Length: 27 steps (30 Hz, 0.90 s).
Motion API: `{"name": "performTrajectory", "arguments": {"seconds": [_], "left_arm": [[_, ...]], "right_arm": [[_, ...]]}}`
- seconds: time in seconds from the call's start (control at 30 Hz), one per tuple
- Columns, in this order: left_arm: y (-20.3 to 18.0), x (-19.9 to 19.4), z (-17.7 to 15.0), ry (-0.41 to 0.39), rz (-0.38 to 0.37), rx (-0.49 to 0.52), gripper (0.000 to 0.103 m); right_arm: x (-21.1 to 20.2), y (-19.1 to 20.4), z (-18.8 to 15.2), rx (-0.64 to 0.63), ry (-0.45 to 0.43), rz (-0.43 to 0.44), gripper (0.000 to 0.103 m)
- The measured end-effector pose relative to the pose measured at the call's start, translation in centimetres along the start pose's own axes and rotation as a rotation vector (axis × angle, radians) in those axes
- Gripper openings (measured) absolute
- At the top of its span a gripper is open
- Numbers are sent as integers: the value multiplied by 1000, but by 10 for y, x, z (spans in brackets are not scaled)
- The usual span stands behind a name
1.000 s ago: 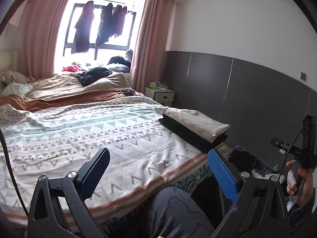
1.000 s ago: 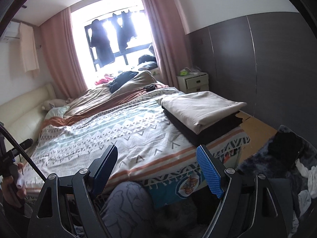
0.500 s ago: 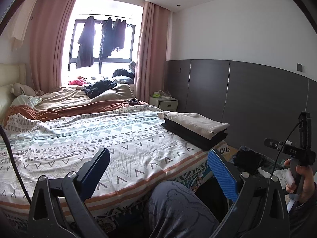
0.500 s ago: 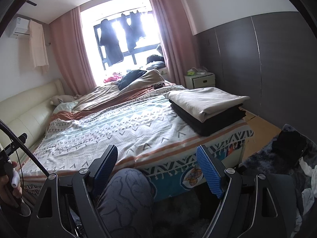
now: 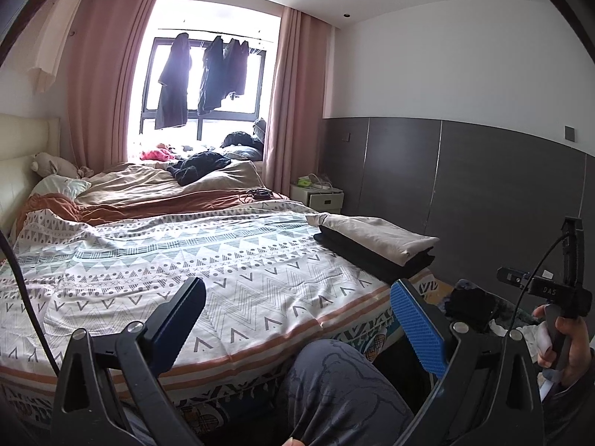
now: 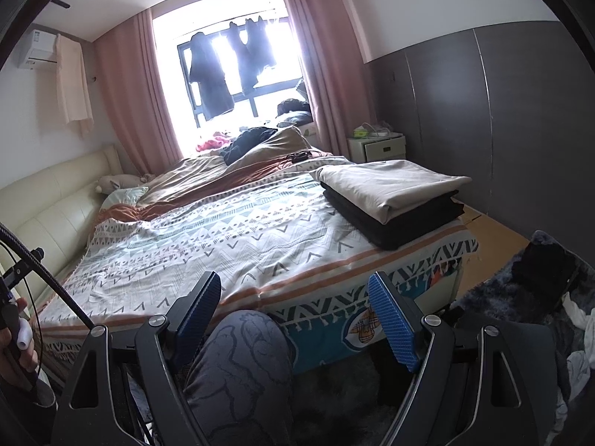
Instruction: Fold large clothes
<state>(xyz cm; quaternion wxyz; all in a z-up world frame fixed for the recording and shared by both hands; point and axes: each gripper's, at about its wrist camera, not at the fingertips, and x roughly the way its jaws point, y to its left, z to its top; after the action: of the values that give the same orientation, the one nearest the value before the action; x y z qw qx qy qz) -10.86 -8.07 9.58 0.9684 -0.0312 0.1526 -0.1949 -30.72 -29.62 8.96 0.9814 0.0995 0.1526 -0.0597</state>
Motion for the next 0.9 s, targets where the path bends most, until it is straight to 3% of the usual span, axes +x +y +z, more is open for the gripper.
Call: {"name": "performTrajectory", "arguments": {"seconds": [0.37, 0.53, 0.9], "left_arm": [[1, -1, -2, 2, 17, 3, 102], [-3, 1, -4, 1, 76, 25, 102], [5, 2, -6, 21, 97, -13, 102]], "right_arm": [[-1, 9, 2, -2, 15, -9, 80], [-1, 6, 3, 2, 13, -8, 80], [1, -1, 4, 20, 27, -5, 80]]}}
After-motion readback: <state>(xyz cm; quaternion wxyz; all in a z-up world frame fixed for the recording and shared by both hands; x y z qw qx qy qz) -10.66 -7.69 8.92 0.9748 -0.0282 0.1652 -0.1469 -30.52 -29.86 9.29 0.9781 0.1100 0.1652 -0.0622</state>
